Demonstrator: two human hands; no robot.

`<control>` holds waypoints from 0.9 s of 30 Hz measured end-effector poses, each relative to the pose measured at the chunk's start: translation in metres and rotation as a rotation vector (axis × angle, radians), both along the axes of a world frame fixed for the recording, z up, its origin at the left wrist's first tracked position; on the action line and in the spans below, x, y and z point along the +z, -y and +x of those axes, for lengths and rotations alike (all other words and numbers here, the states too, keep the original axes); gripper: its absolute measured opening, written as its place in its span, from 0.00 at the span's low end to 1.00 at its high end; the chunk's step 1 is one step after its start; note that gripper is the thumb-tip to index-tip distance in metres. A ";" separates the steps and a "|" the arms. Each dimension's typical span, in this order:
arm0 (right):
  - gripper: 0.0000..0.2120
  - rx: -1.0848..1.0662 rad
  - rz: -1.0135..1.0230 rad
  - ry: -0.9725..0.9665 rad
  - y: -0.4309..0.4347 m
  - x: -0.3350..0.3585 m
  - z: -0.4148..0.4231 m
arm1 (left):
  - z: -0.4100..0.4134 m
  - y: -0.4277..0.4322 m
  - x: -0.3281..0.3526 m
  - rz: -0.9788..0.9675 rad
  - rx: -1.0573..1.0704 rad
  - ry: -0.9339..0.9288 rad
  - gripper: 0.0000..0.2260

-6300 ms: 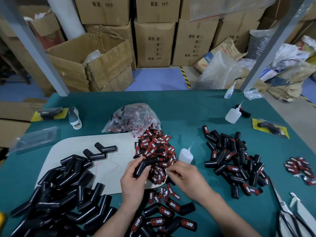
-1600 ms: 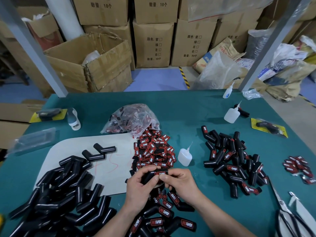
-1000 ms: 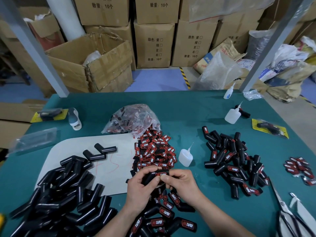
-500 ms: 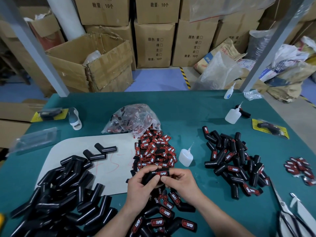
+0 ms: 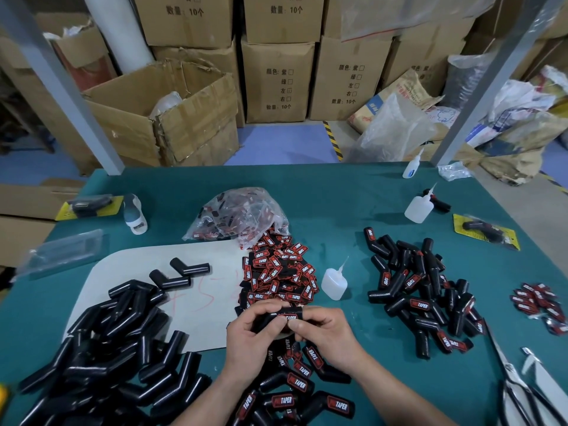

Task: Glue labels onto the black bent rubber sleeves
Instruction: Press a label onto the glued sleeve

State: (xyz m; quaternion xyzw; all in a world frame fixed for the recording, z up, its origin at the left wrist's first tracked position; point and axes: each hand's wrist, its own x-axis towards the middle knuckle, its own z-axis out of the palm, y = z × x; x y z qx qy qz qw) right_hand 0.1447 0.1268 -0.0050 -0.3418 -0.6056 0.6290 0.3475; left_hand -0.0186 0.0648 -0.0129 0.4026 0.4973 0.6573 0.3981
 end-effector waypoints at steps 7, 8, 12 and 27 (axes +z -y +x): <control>0.10 -0.012 0.015 0.005 0.002 0.001 -0.001 | -0.001 -0.001 0.002 0.024 -0.018 0.041 0.04; 0.08 -0.013 0.008 0.007 0.003 0.001 -0.001 | -0.002 0.000 0.002 0.029 -0.020 0.035 0.04; 0.11 -0.072 -0.029 0.002 0.005 0.000 -0.005 | 0.000 0.000 0.000 0.057 -0.019 0.005 0.04; 0.08 -0.120 -0.092 -0.098 0.005 -0.002 -0.006 | 0.000 -0.001 0.001 0.087 0.000 -0.043 0.04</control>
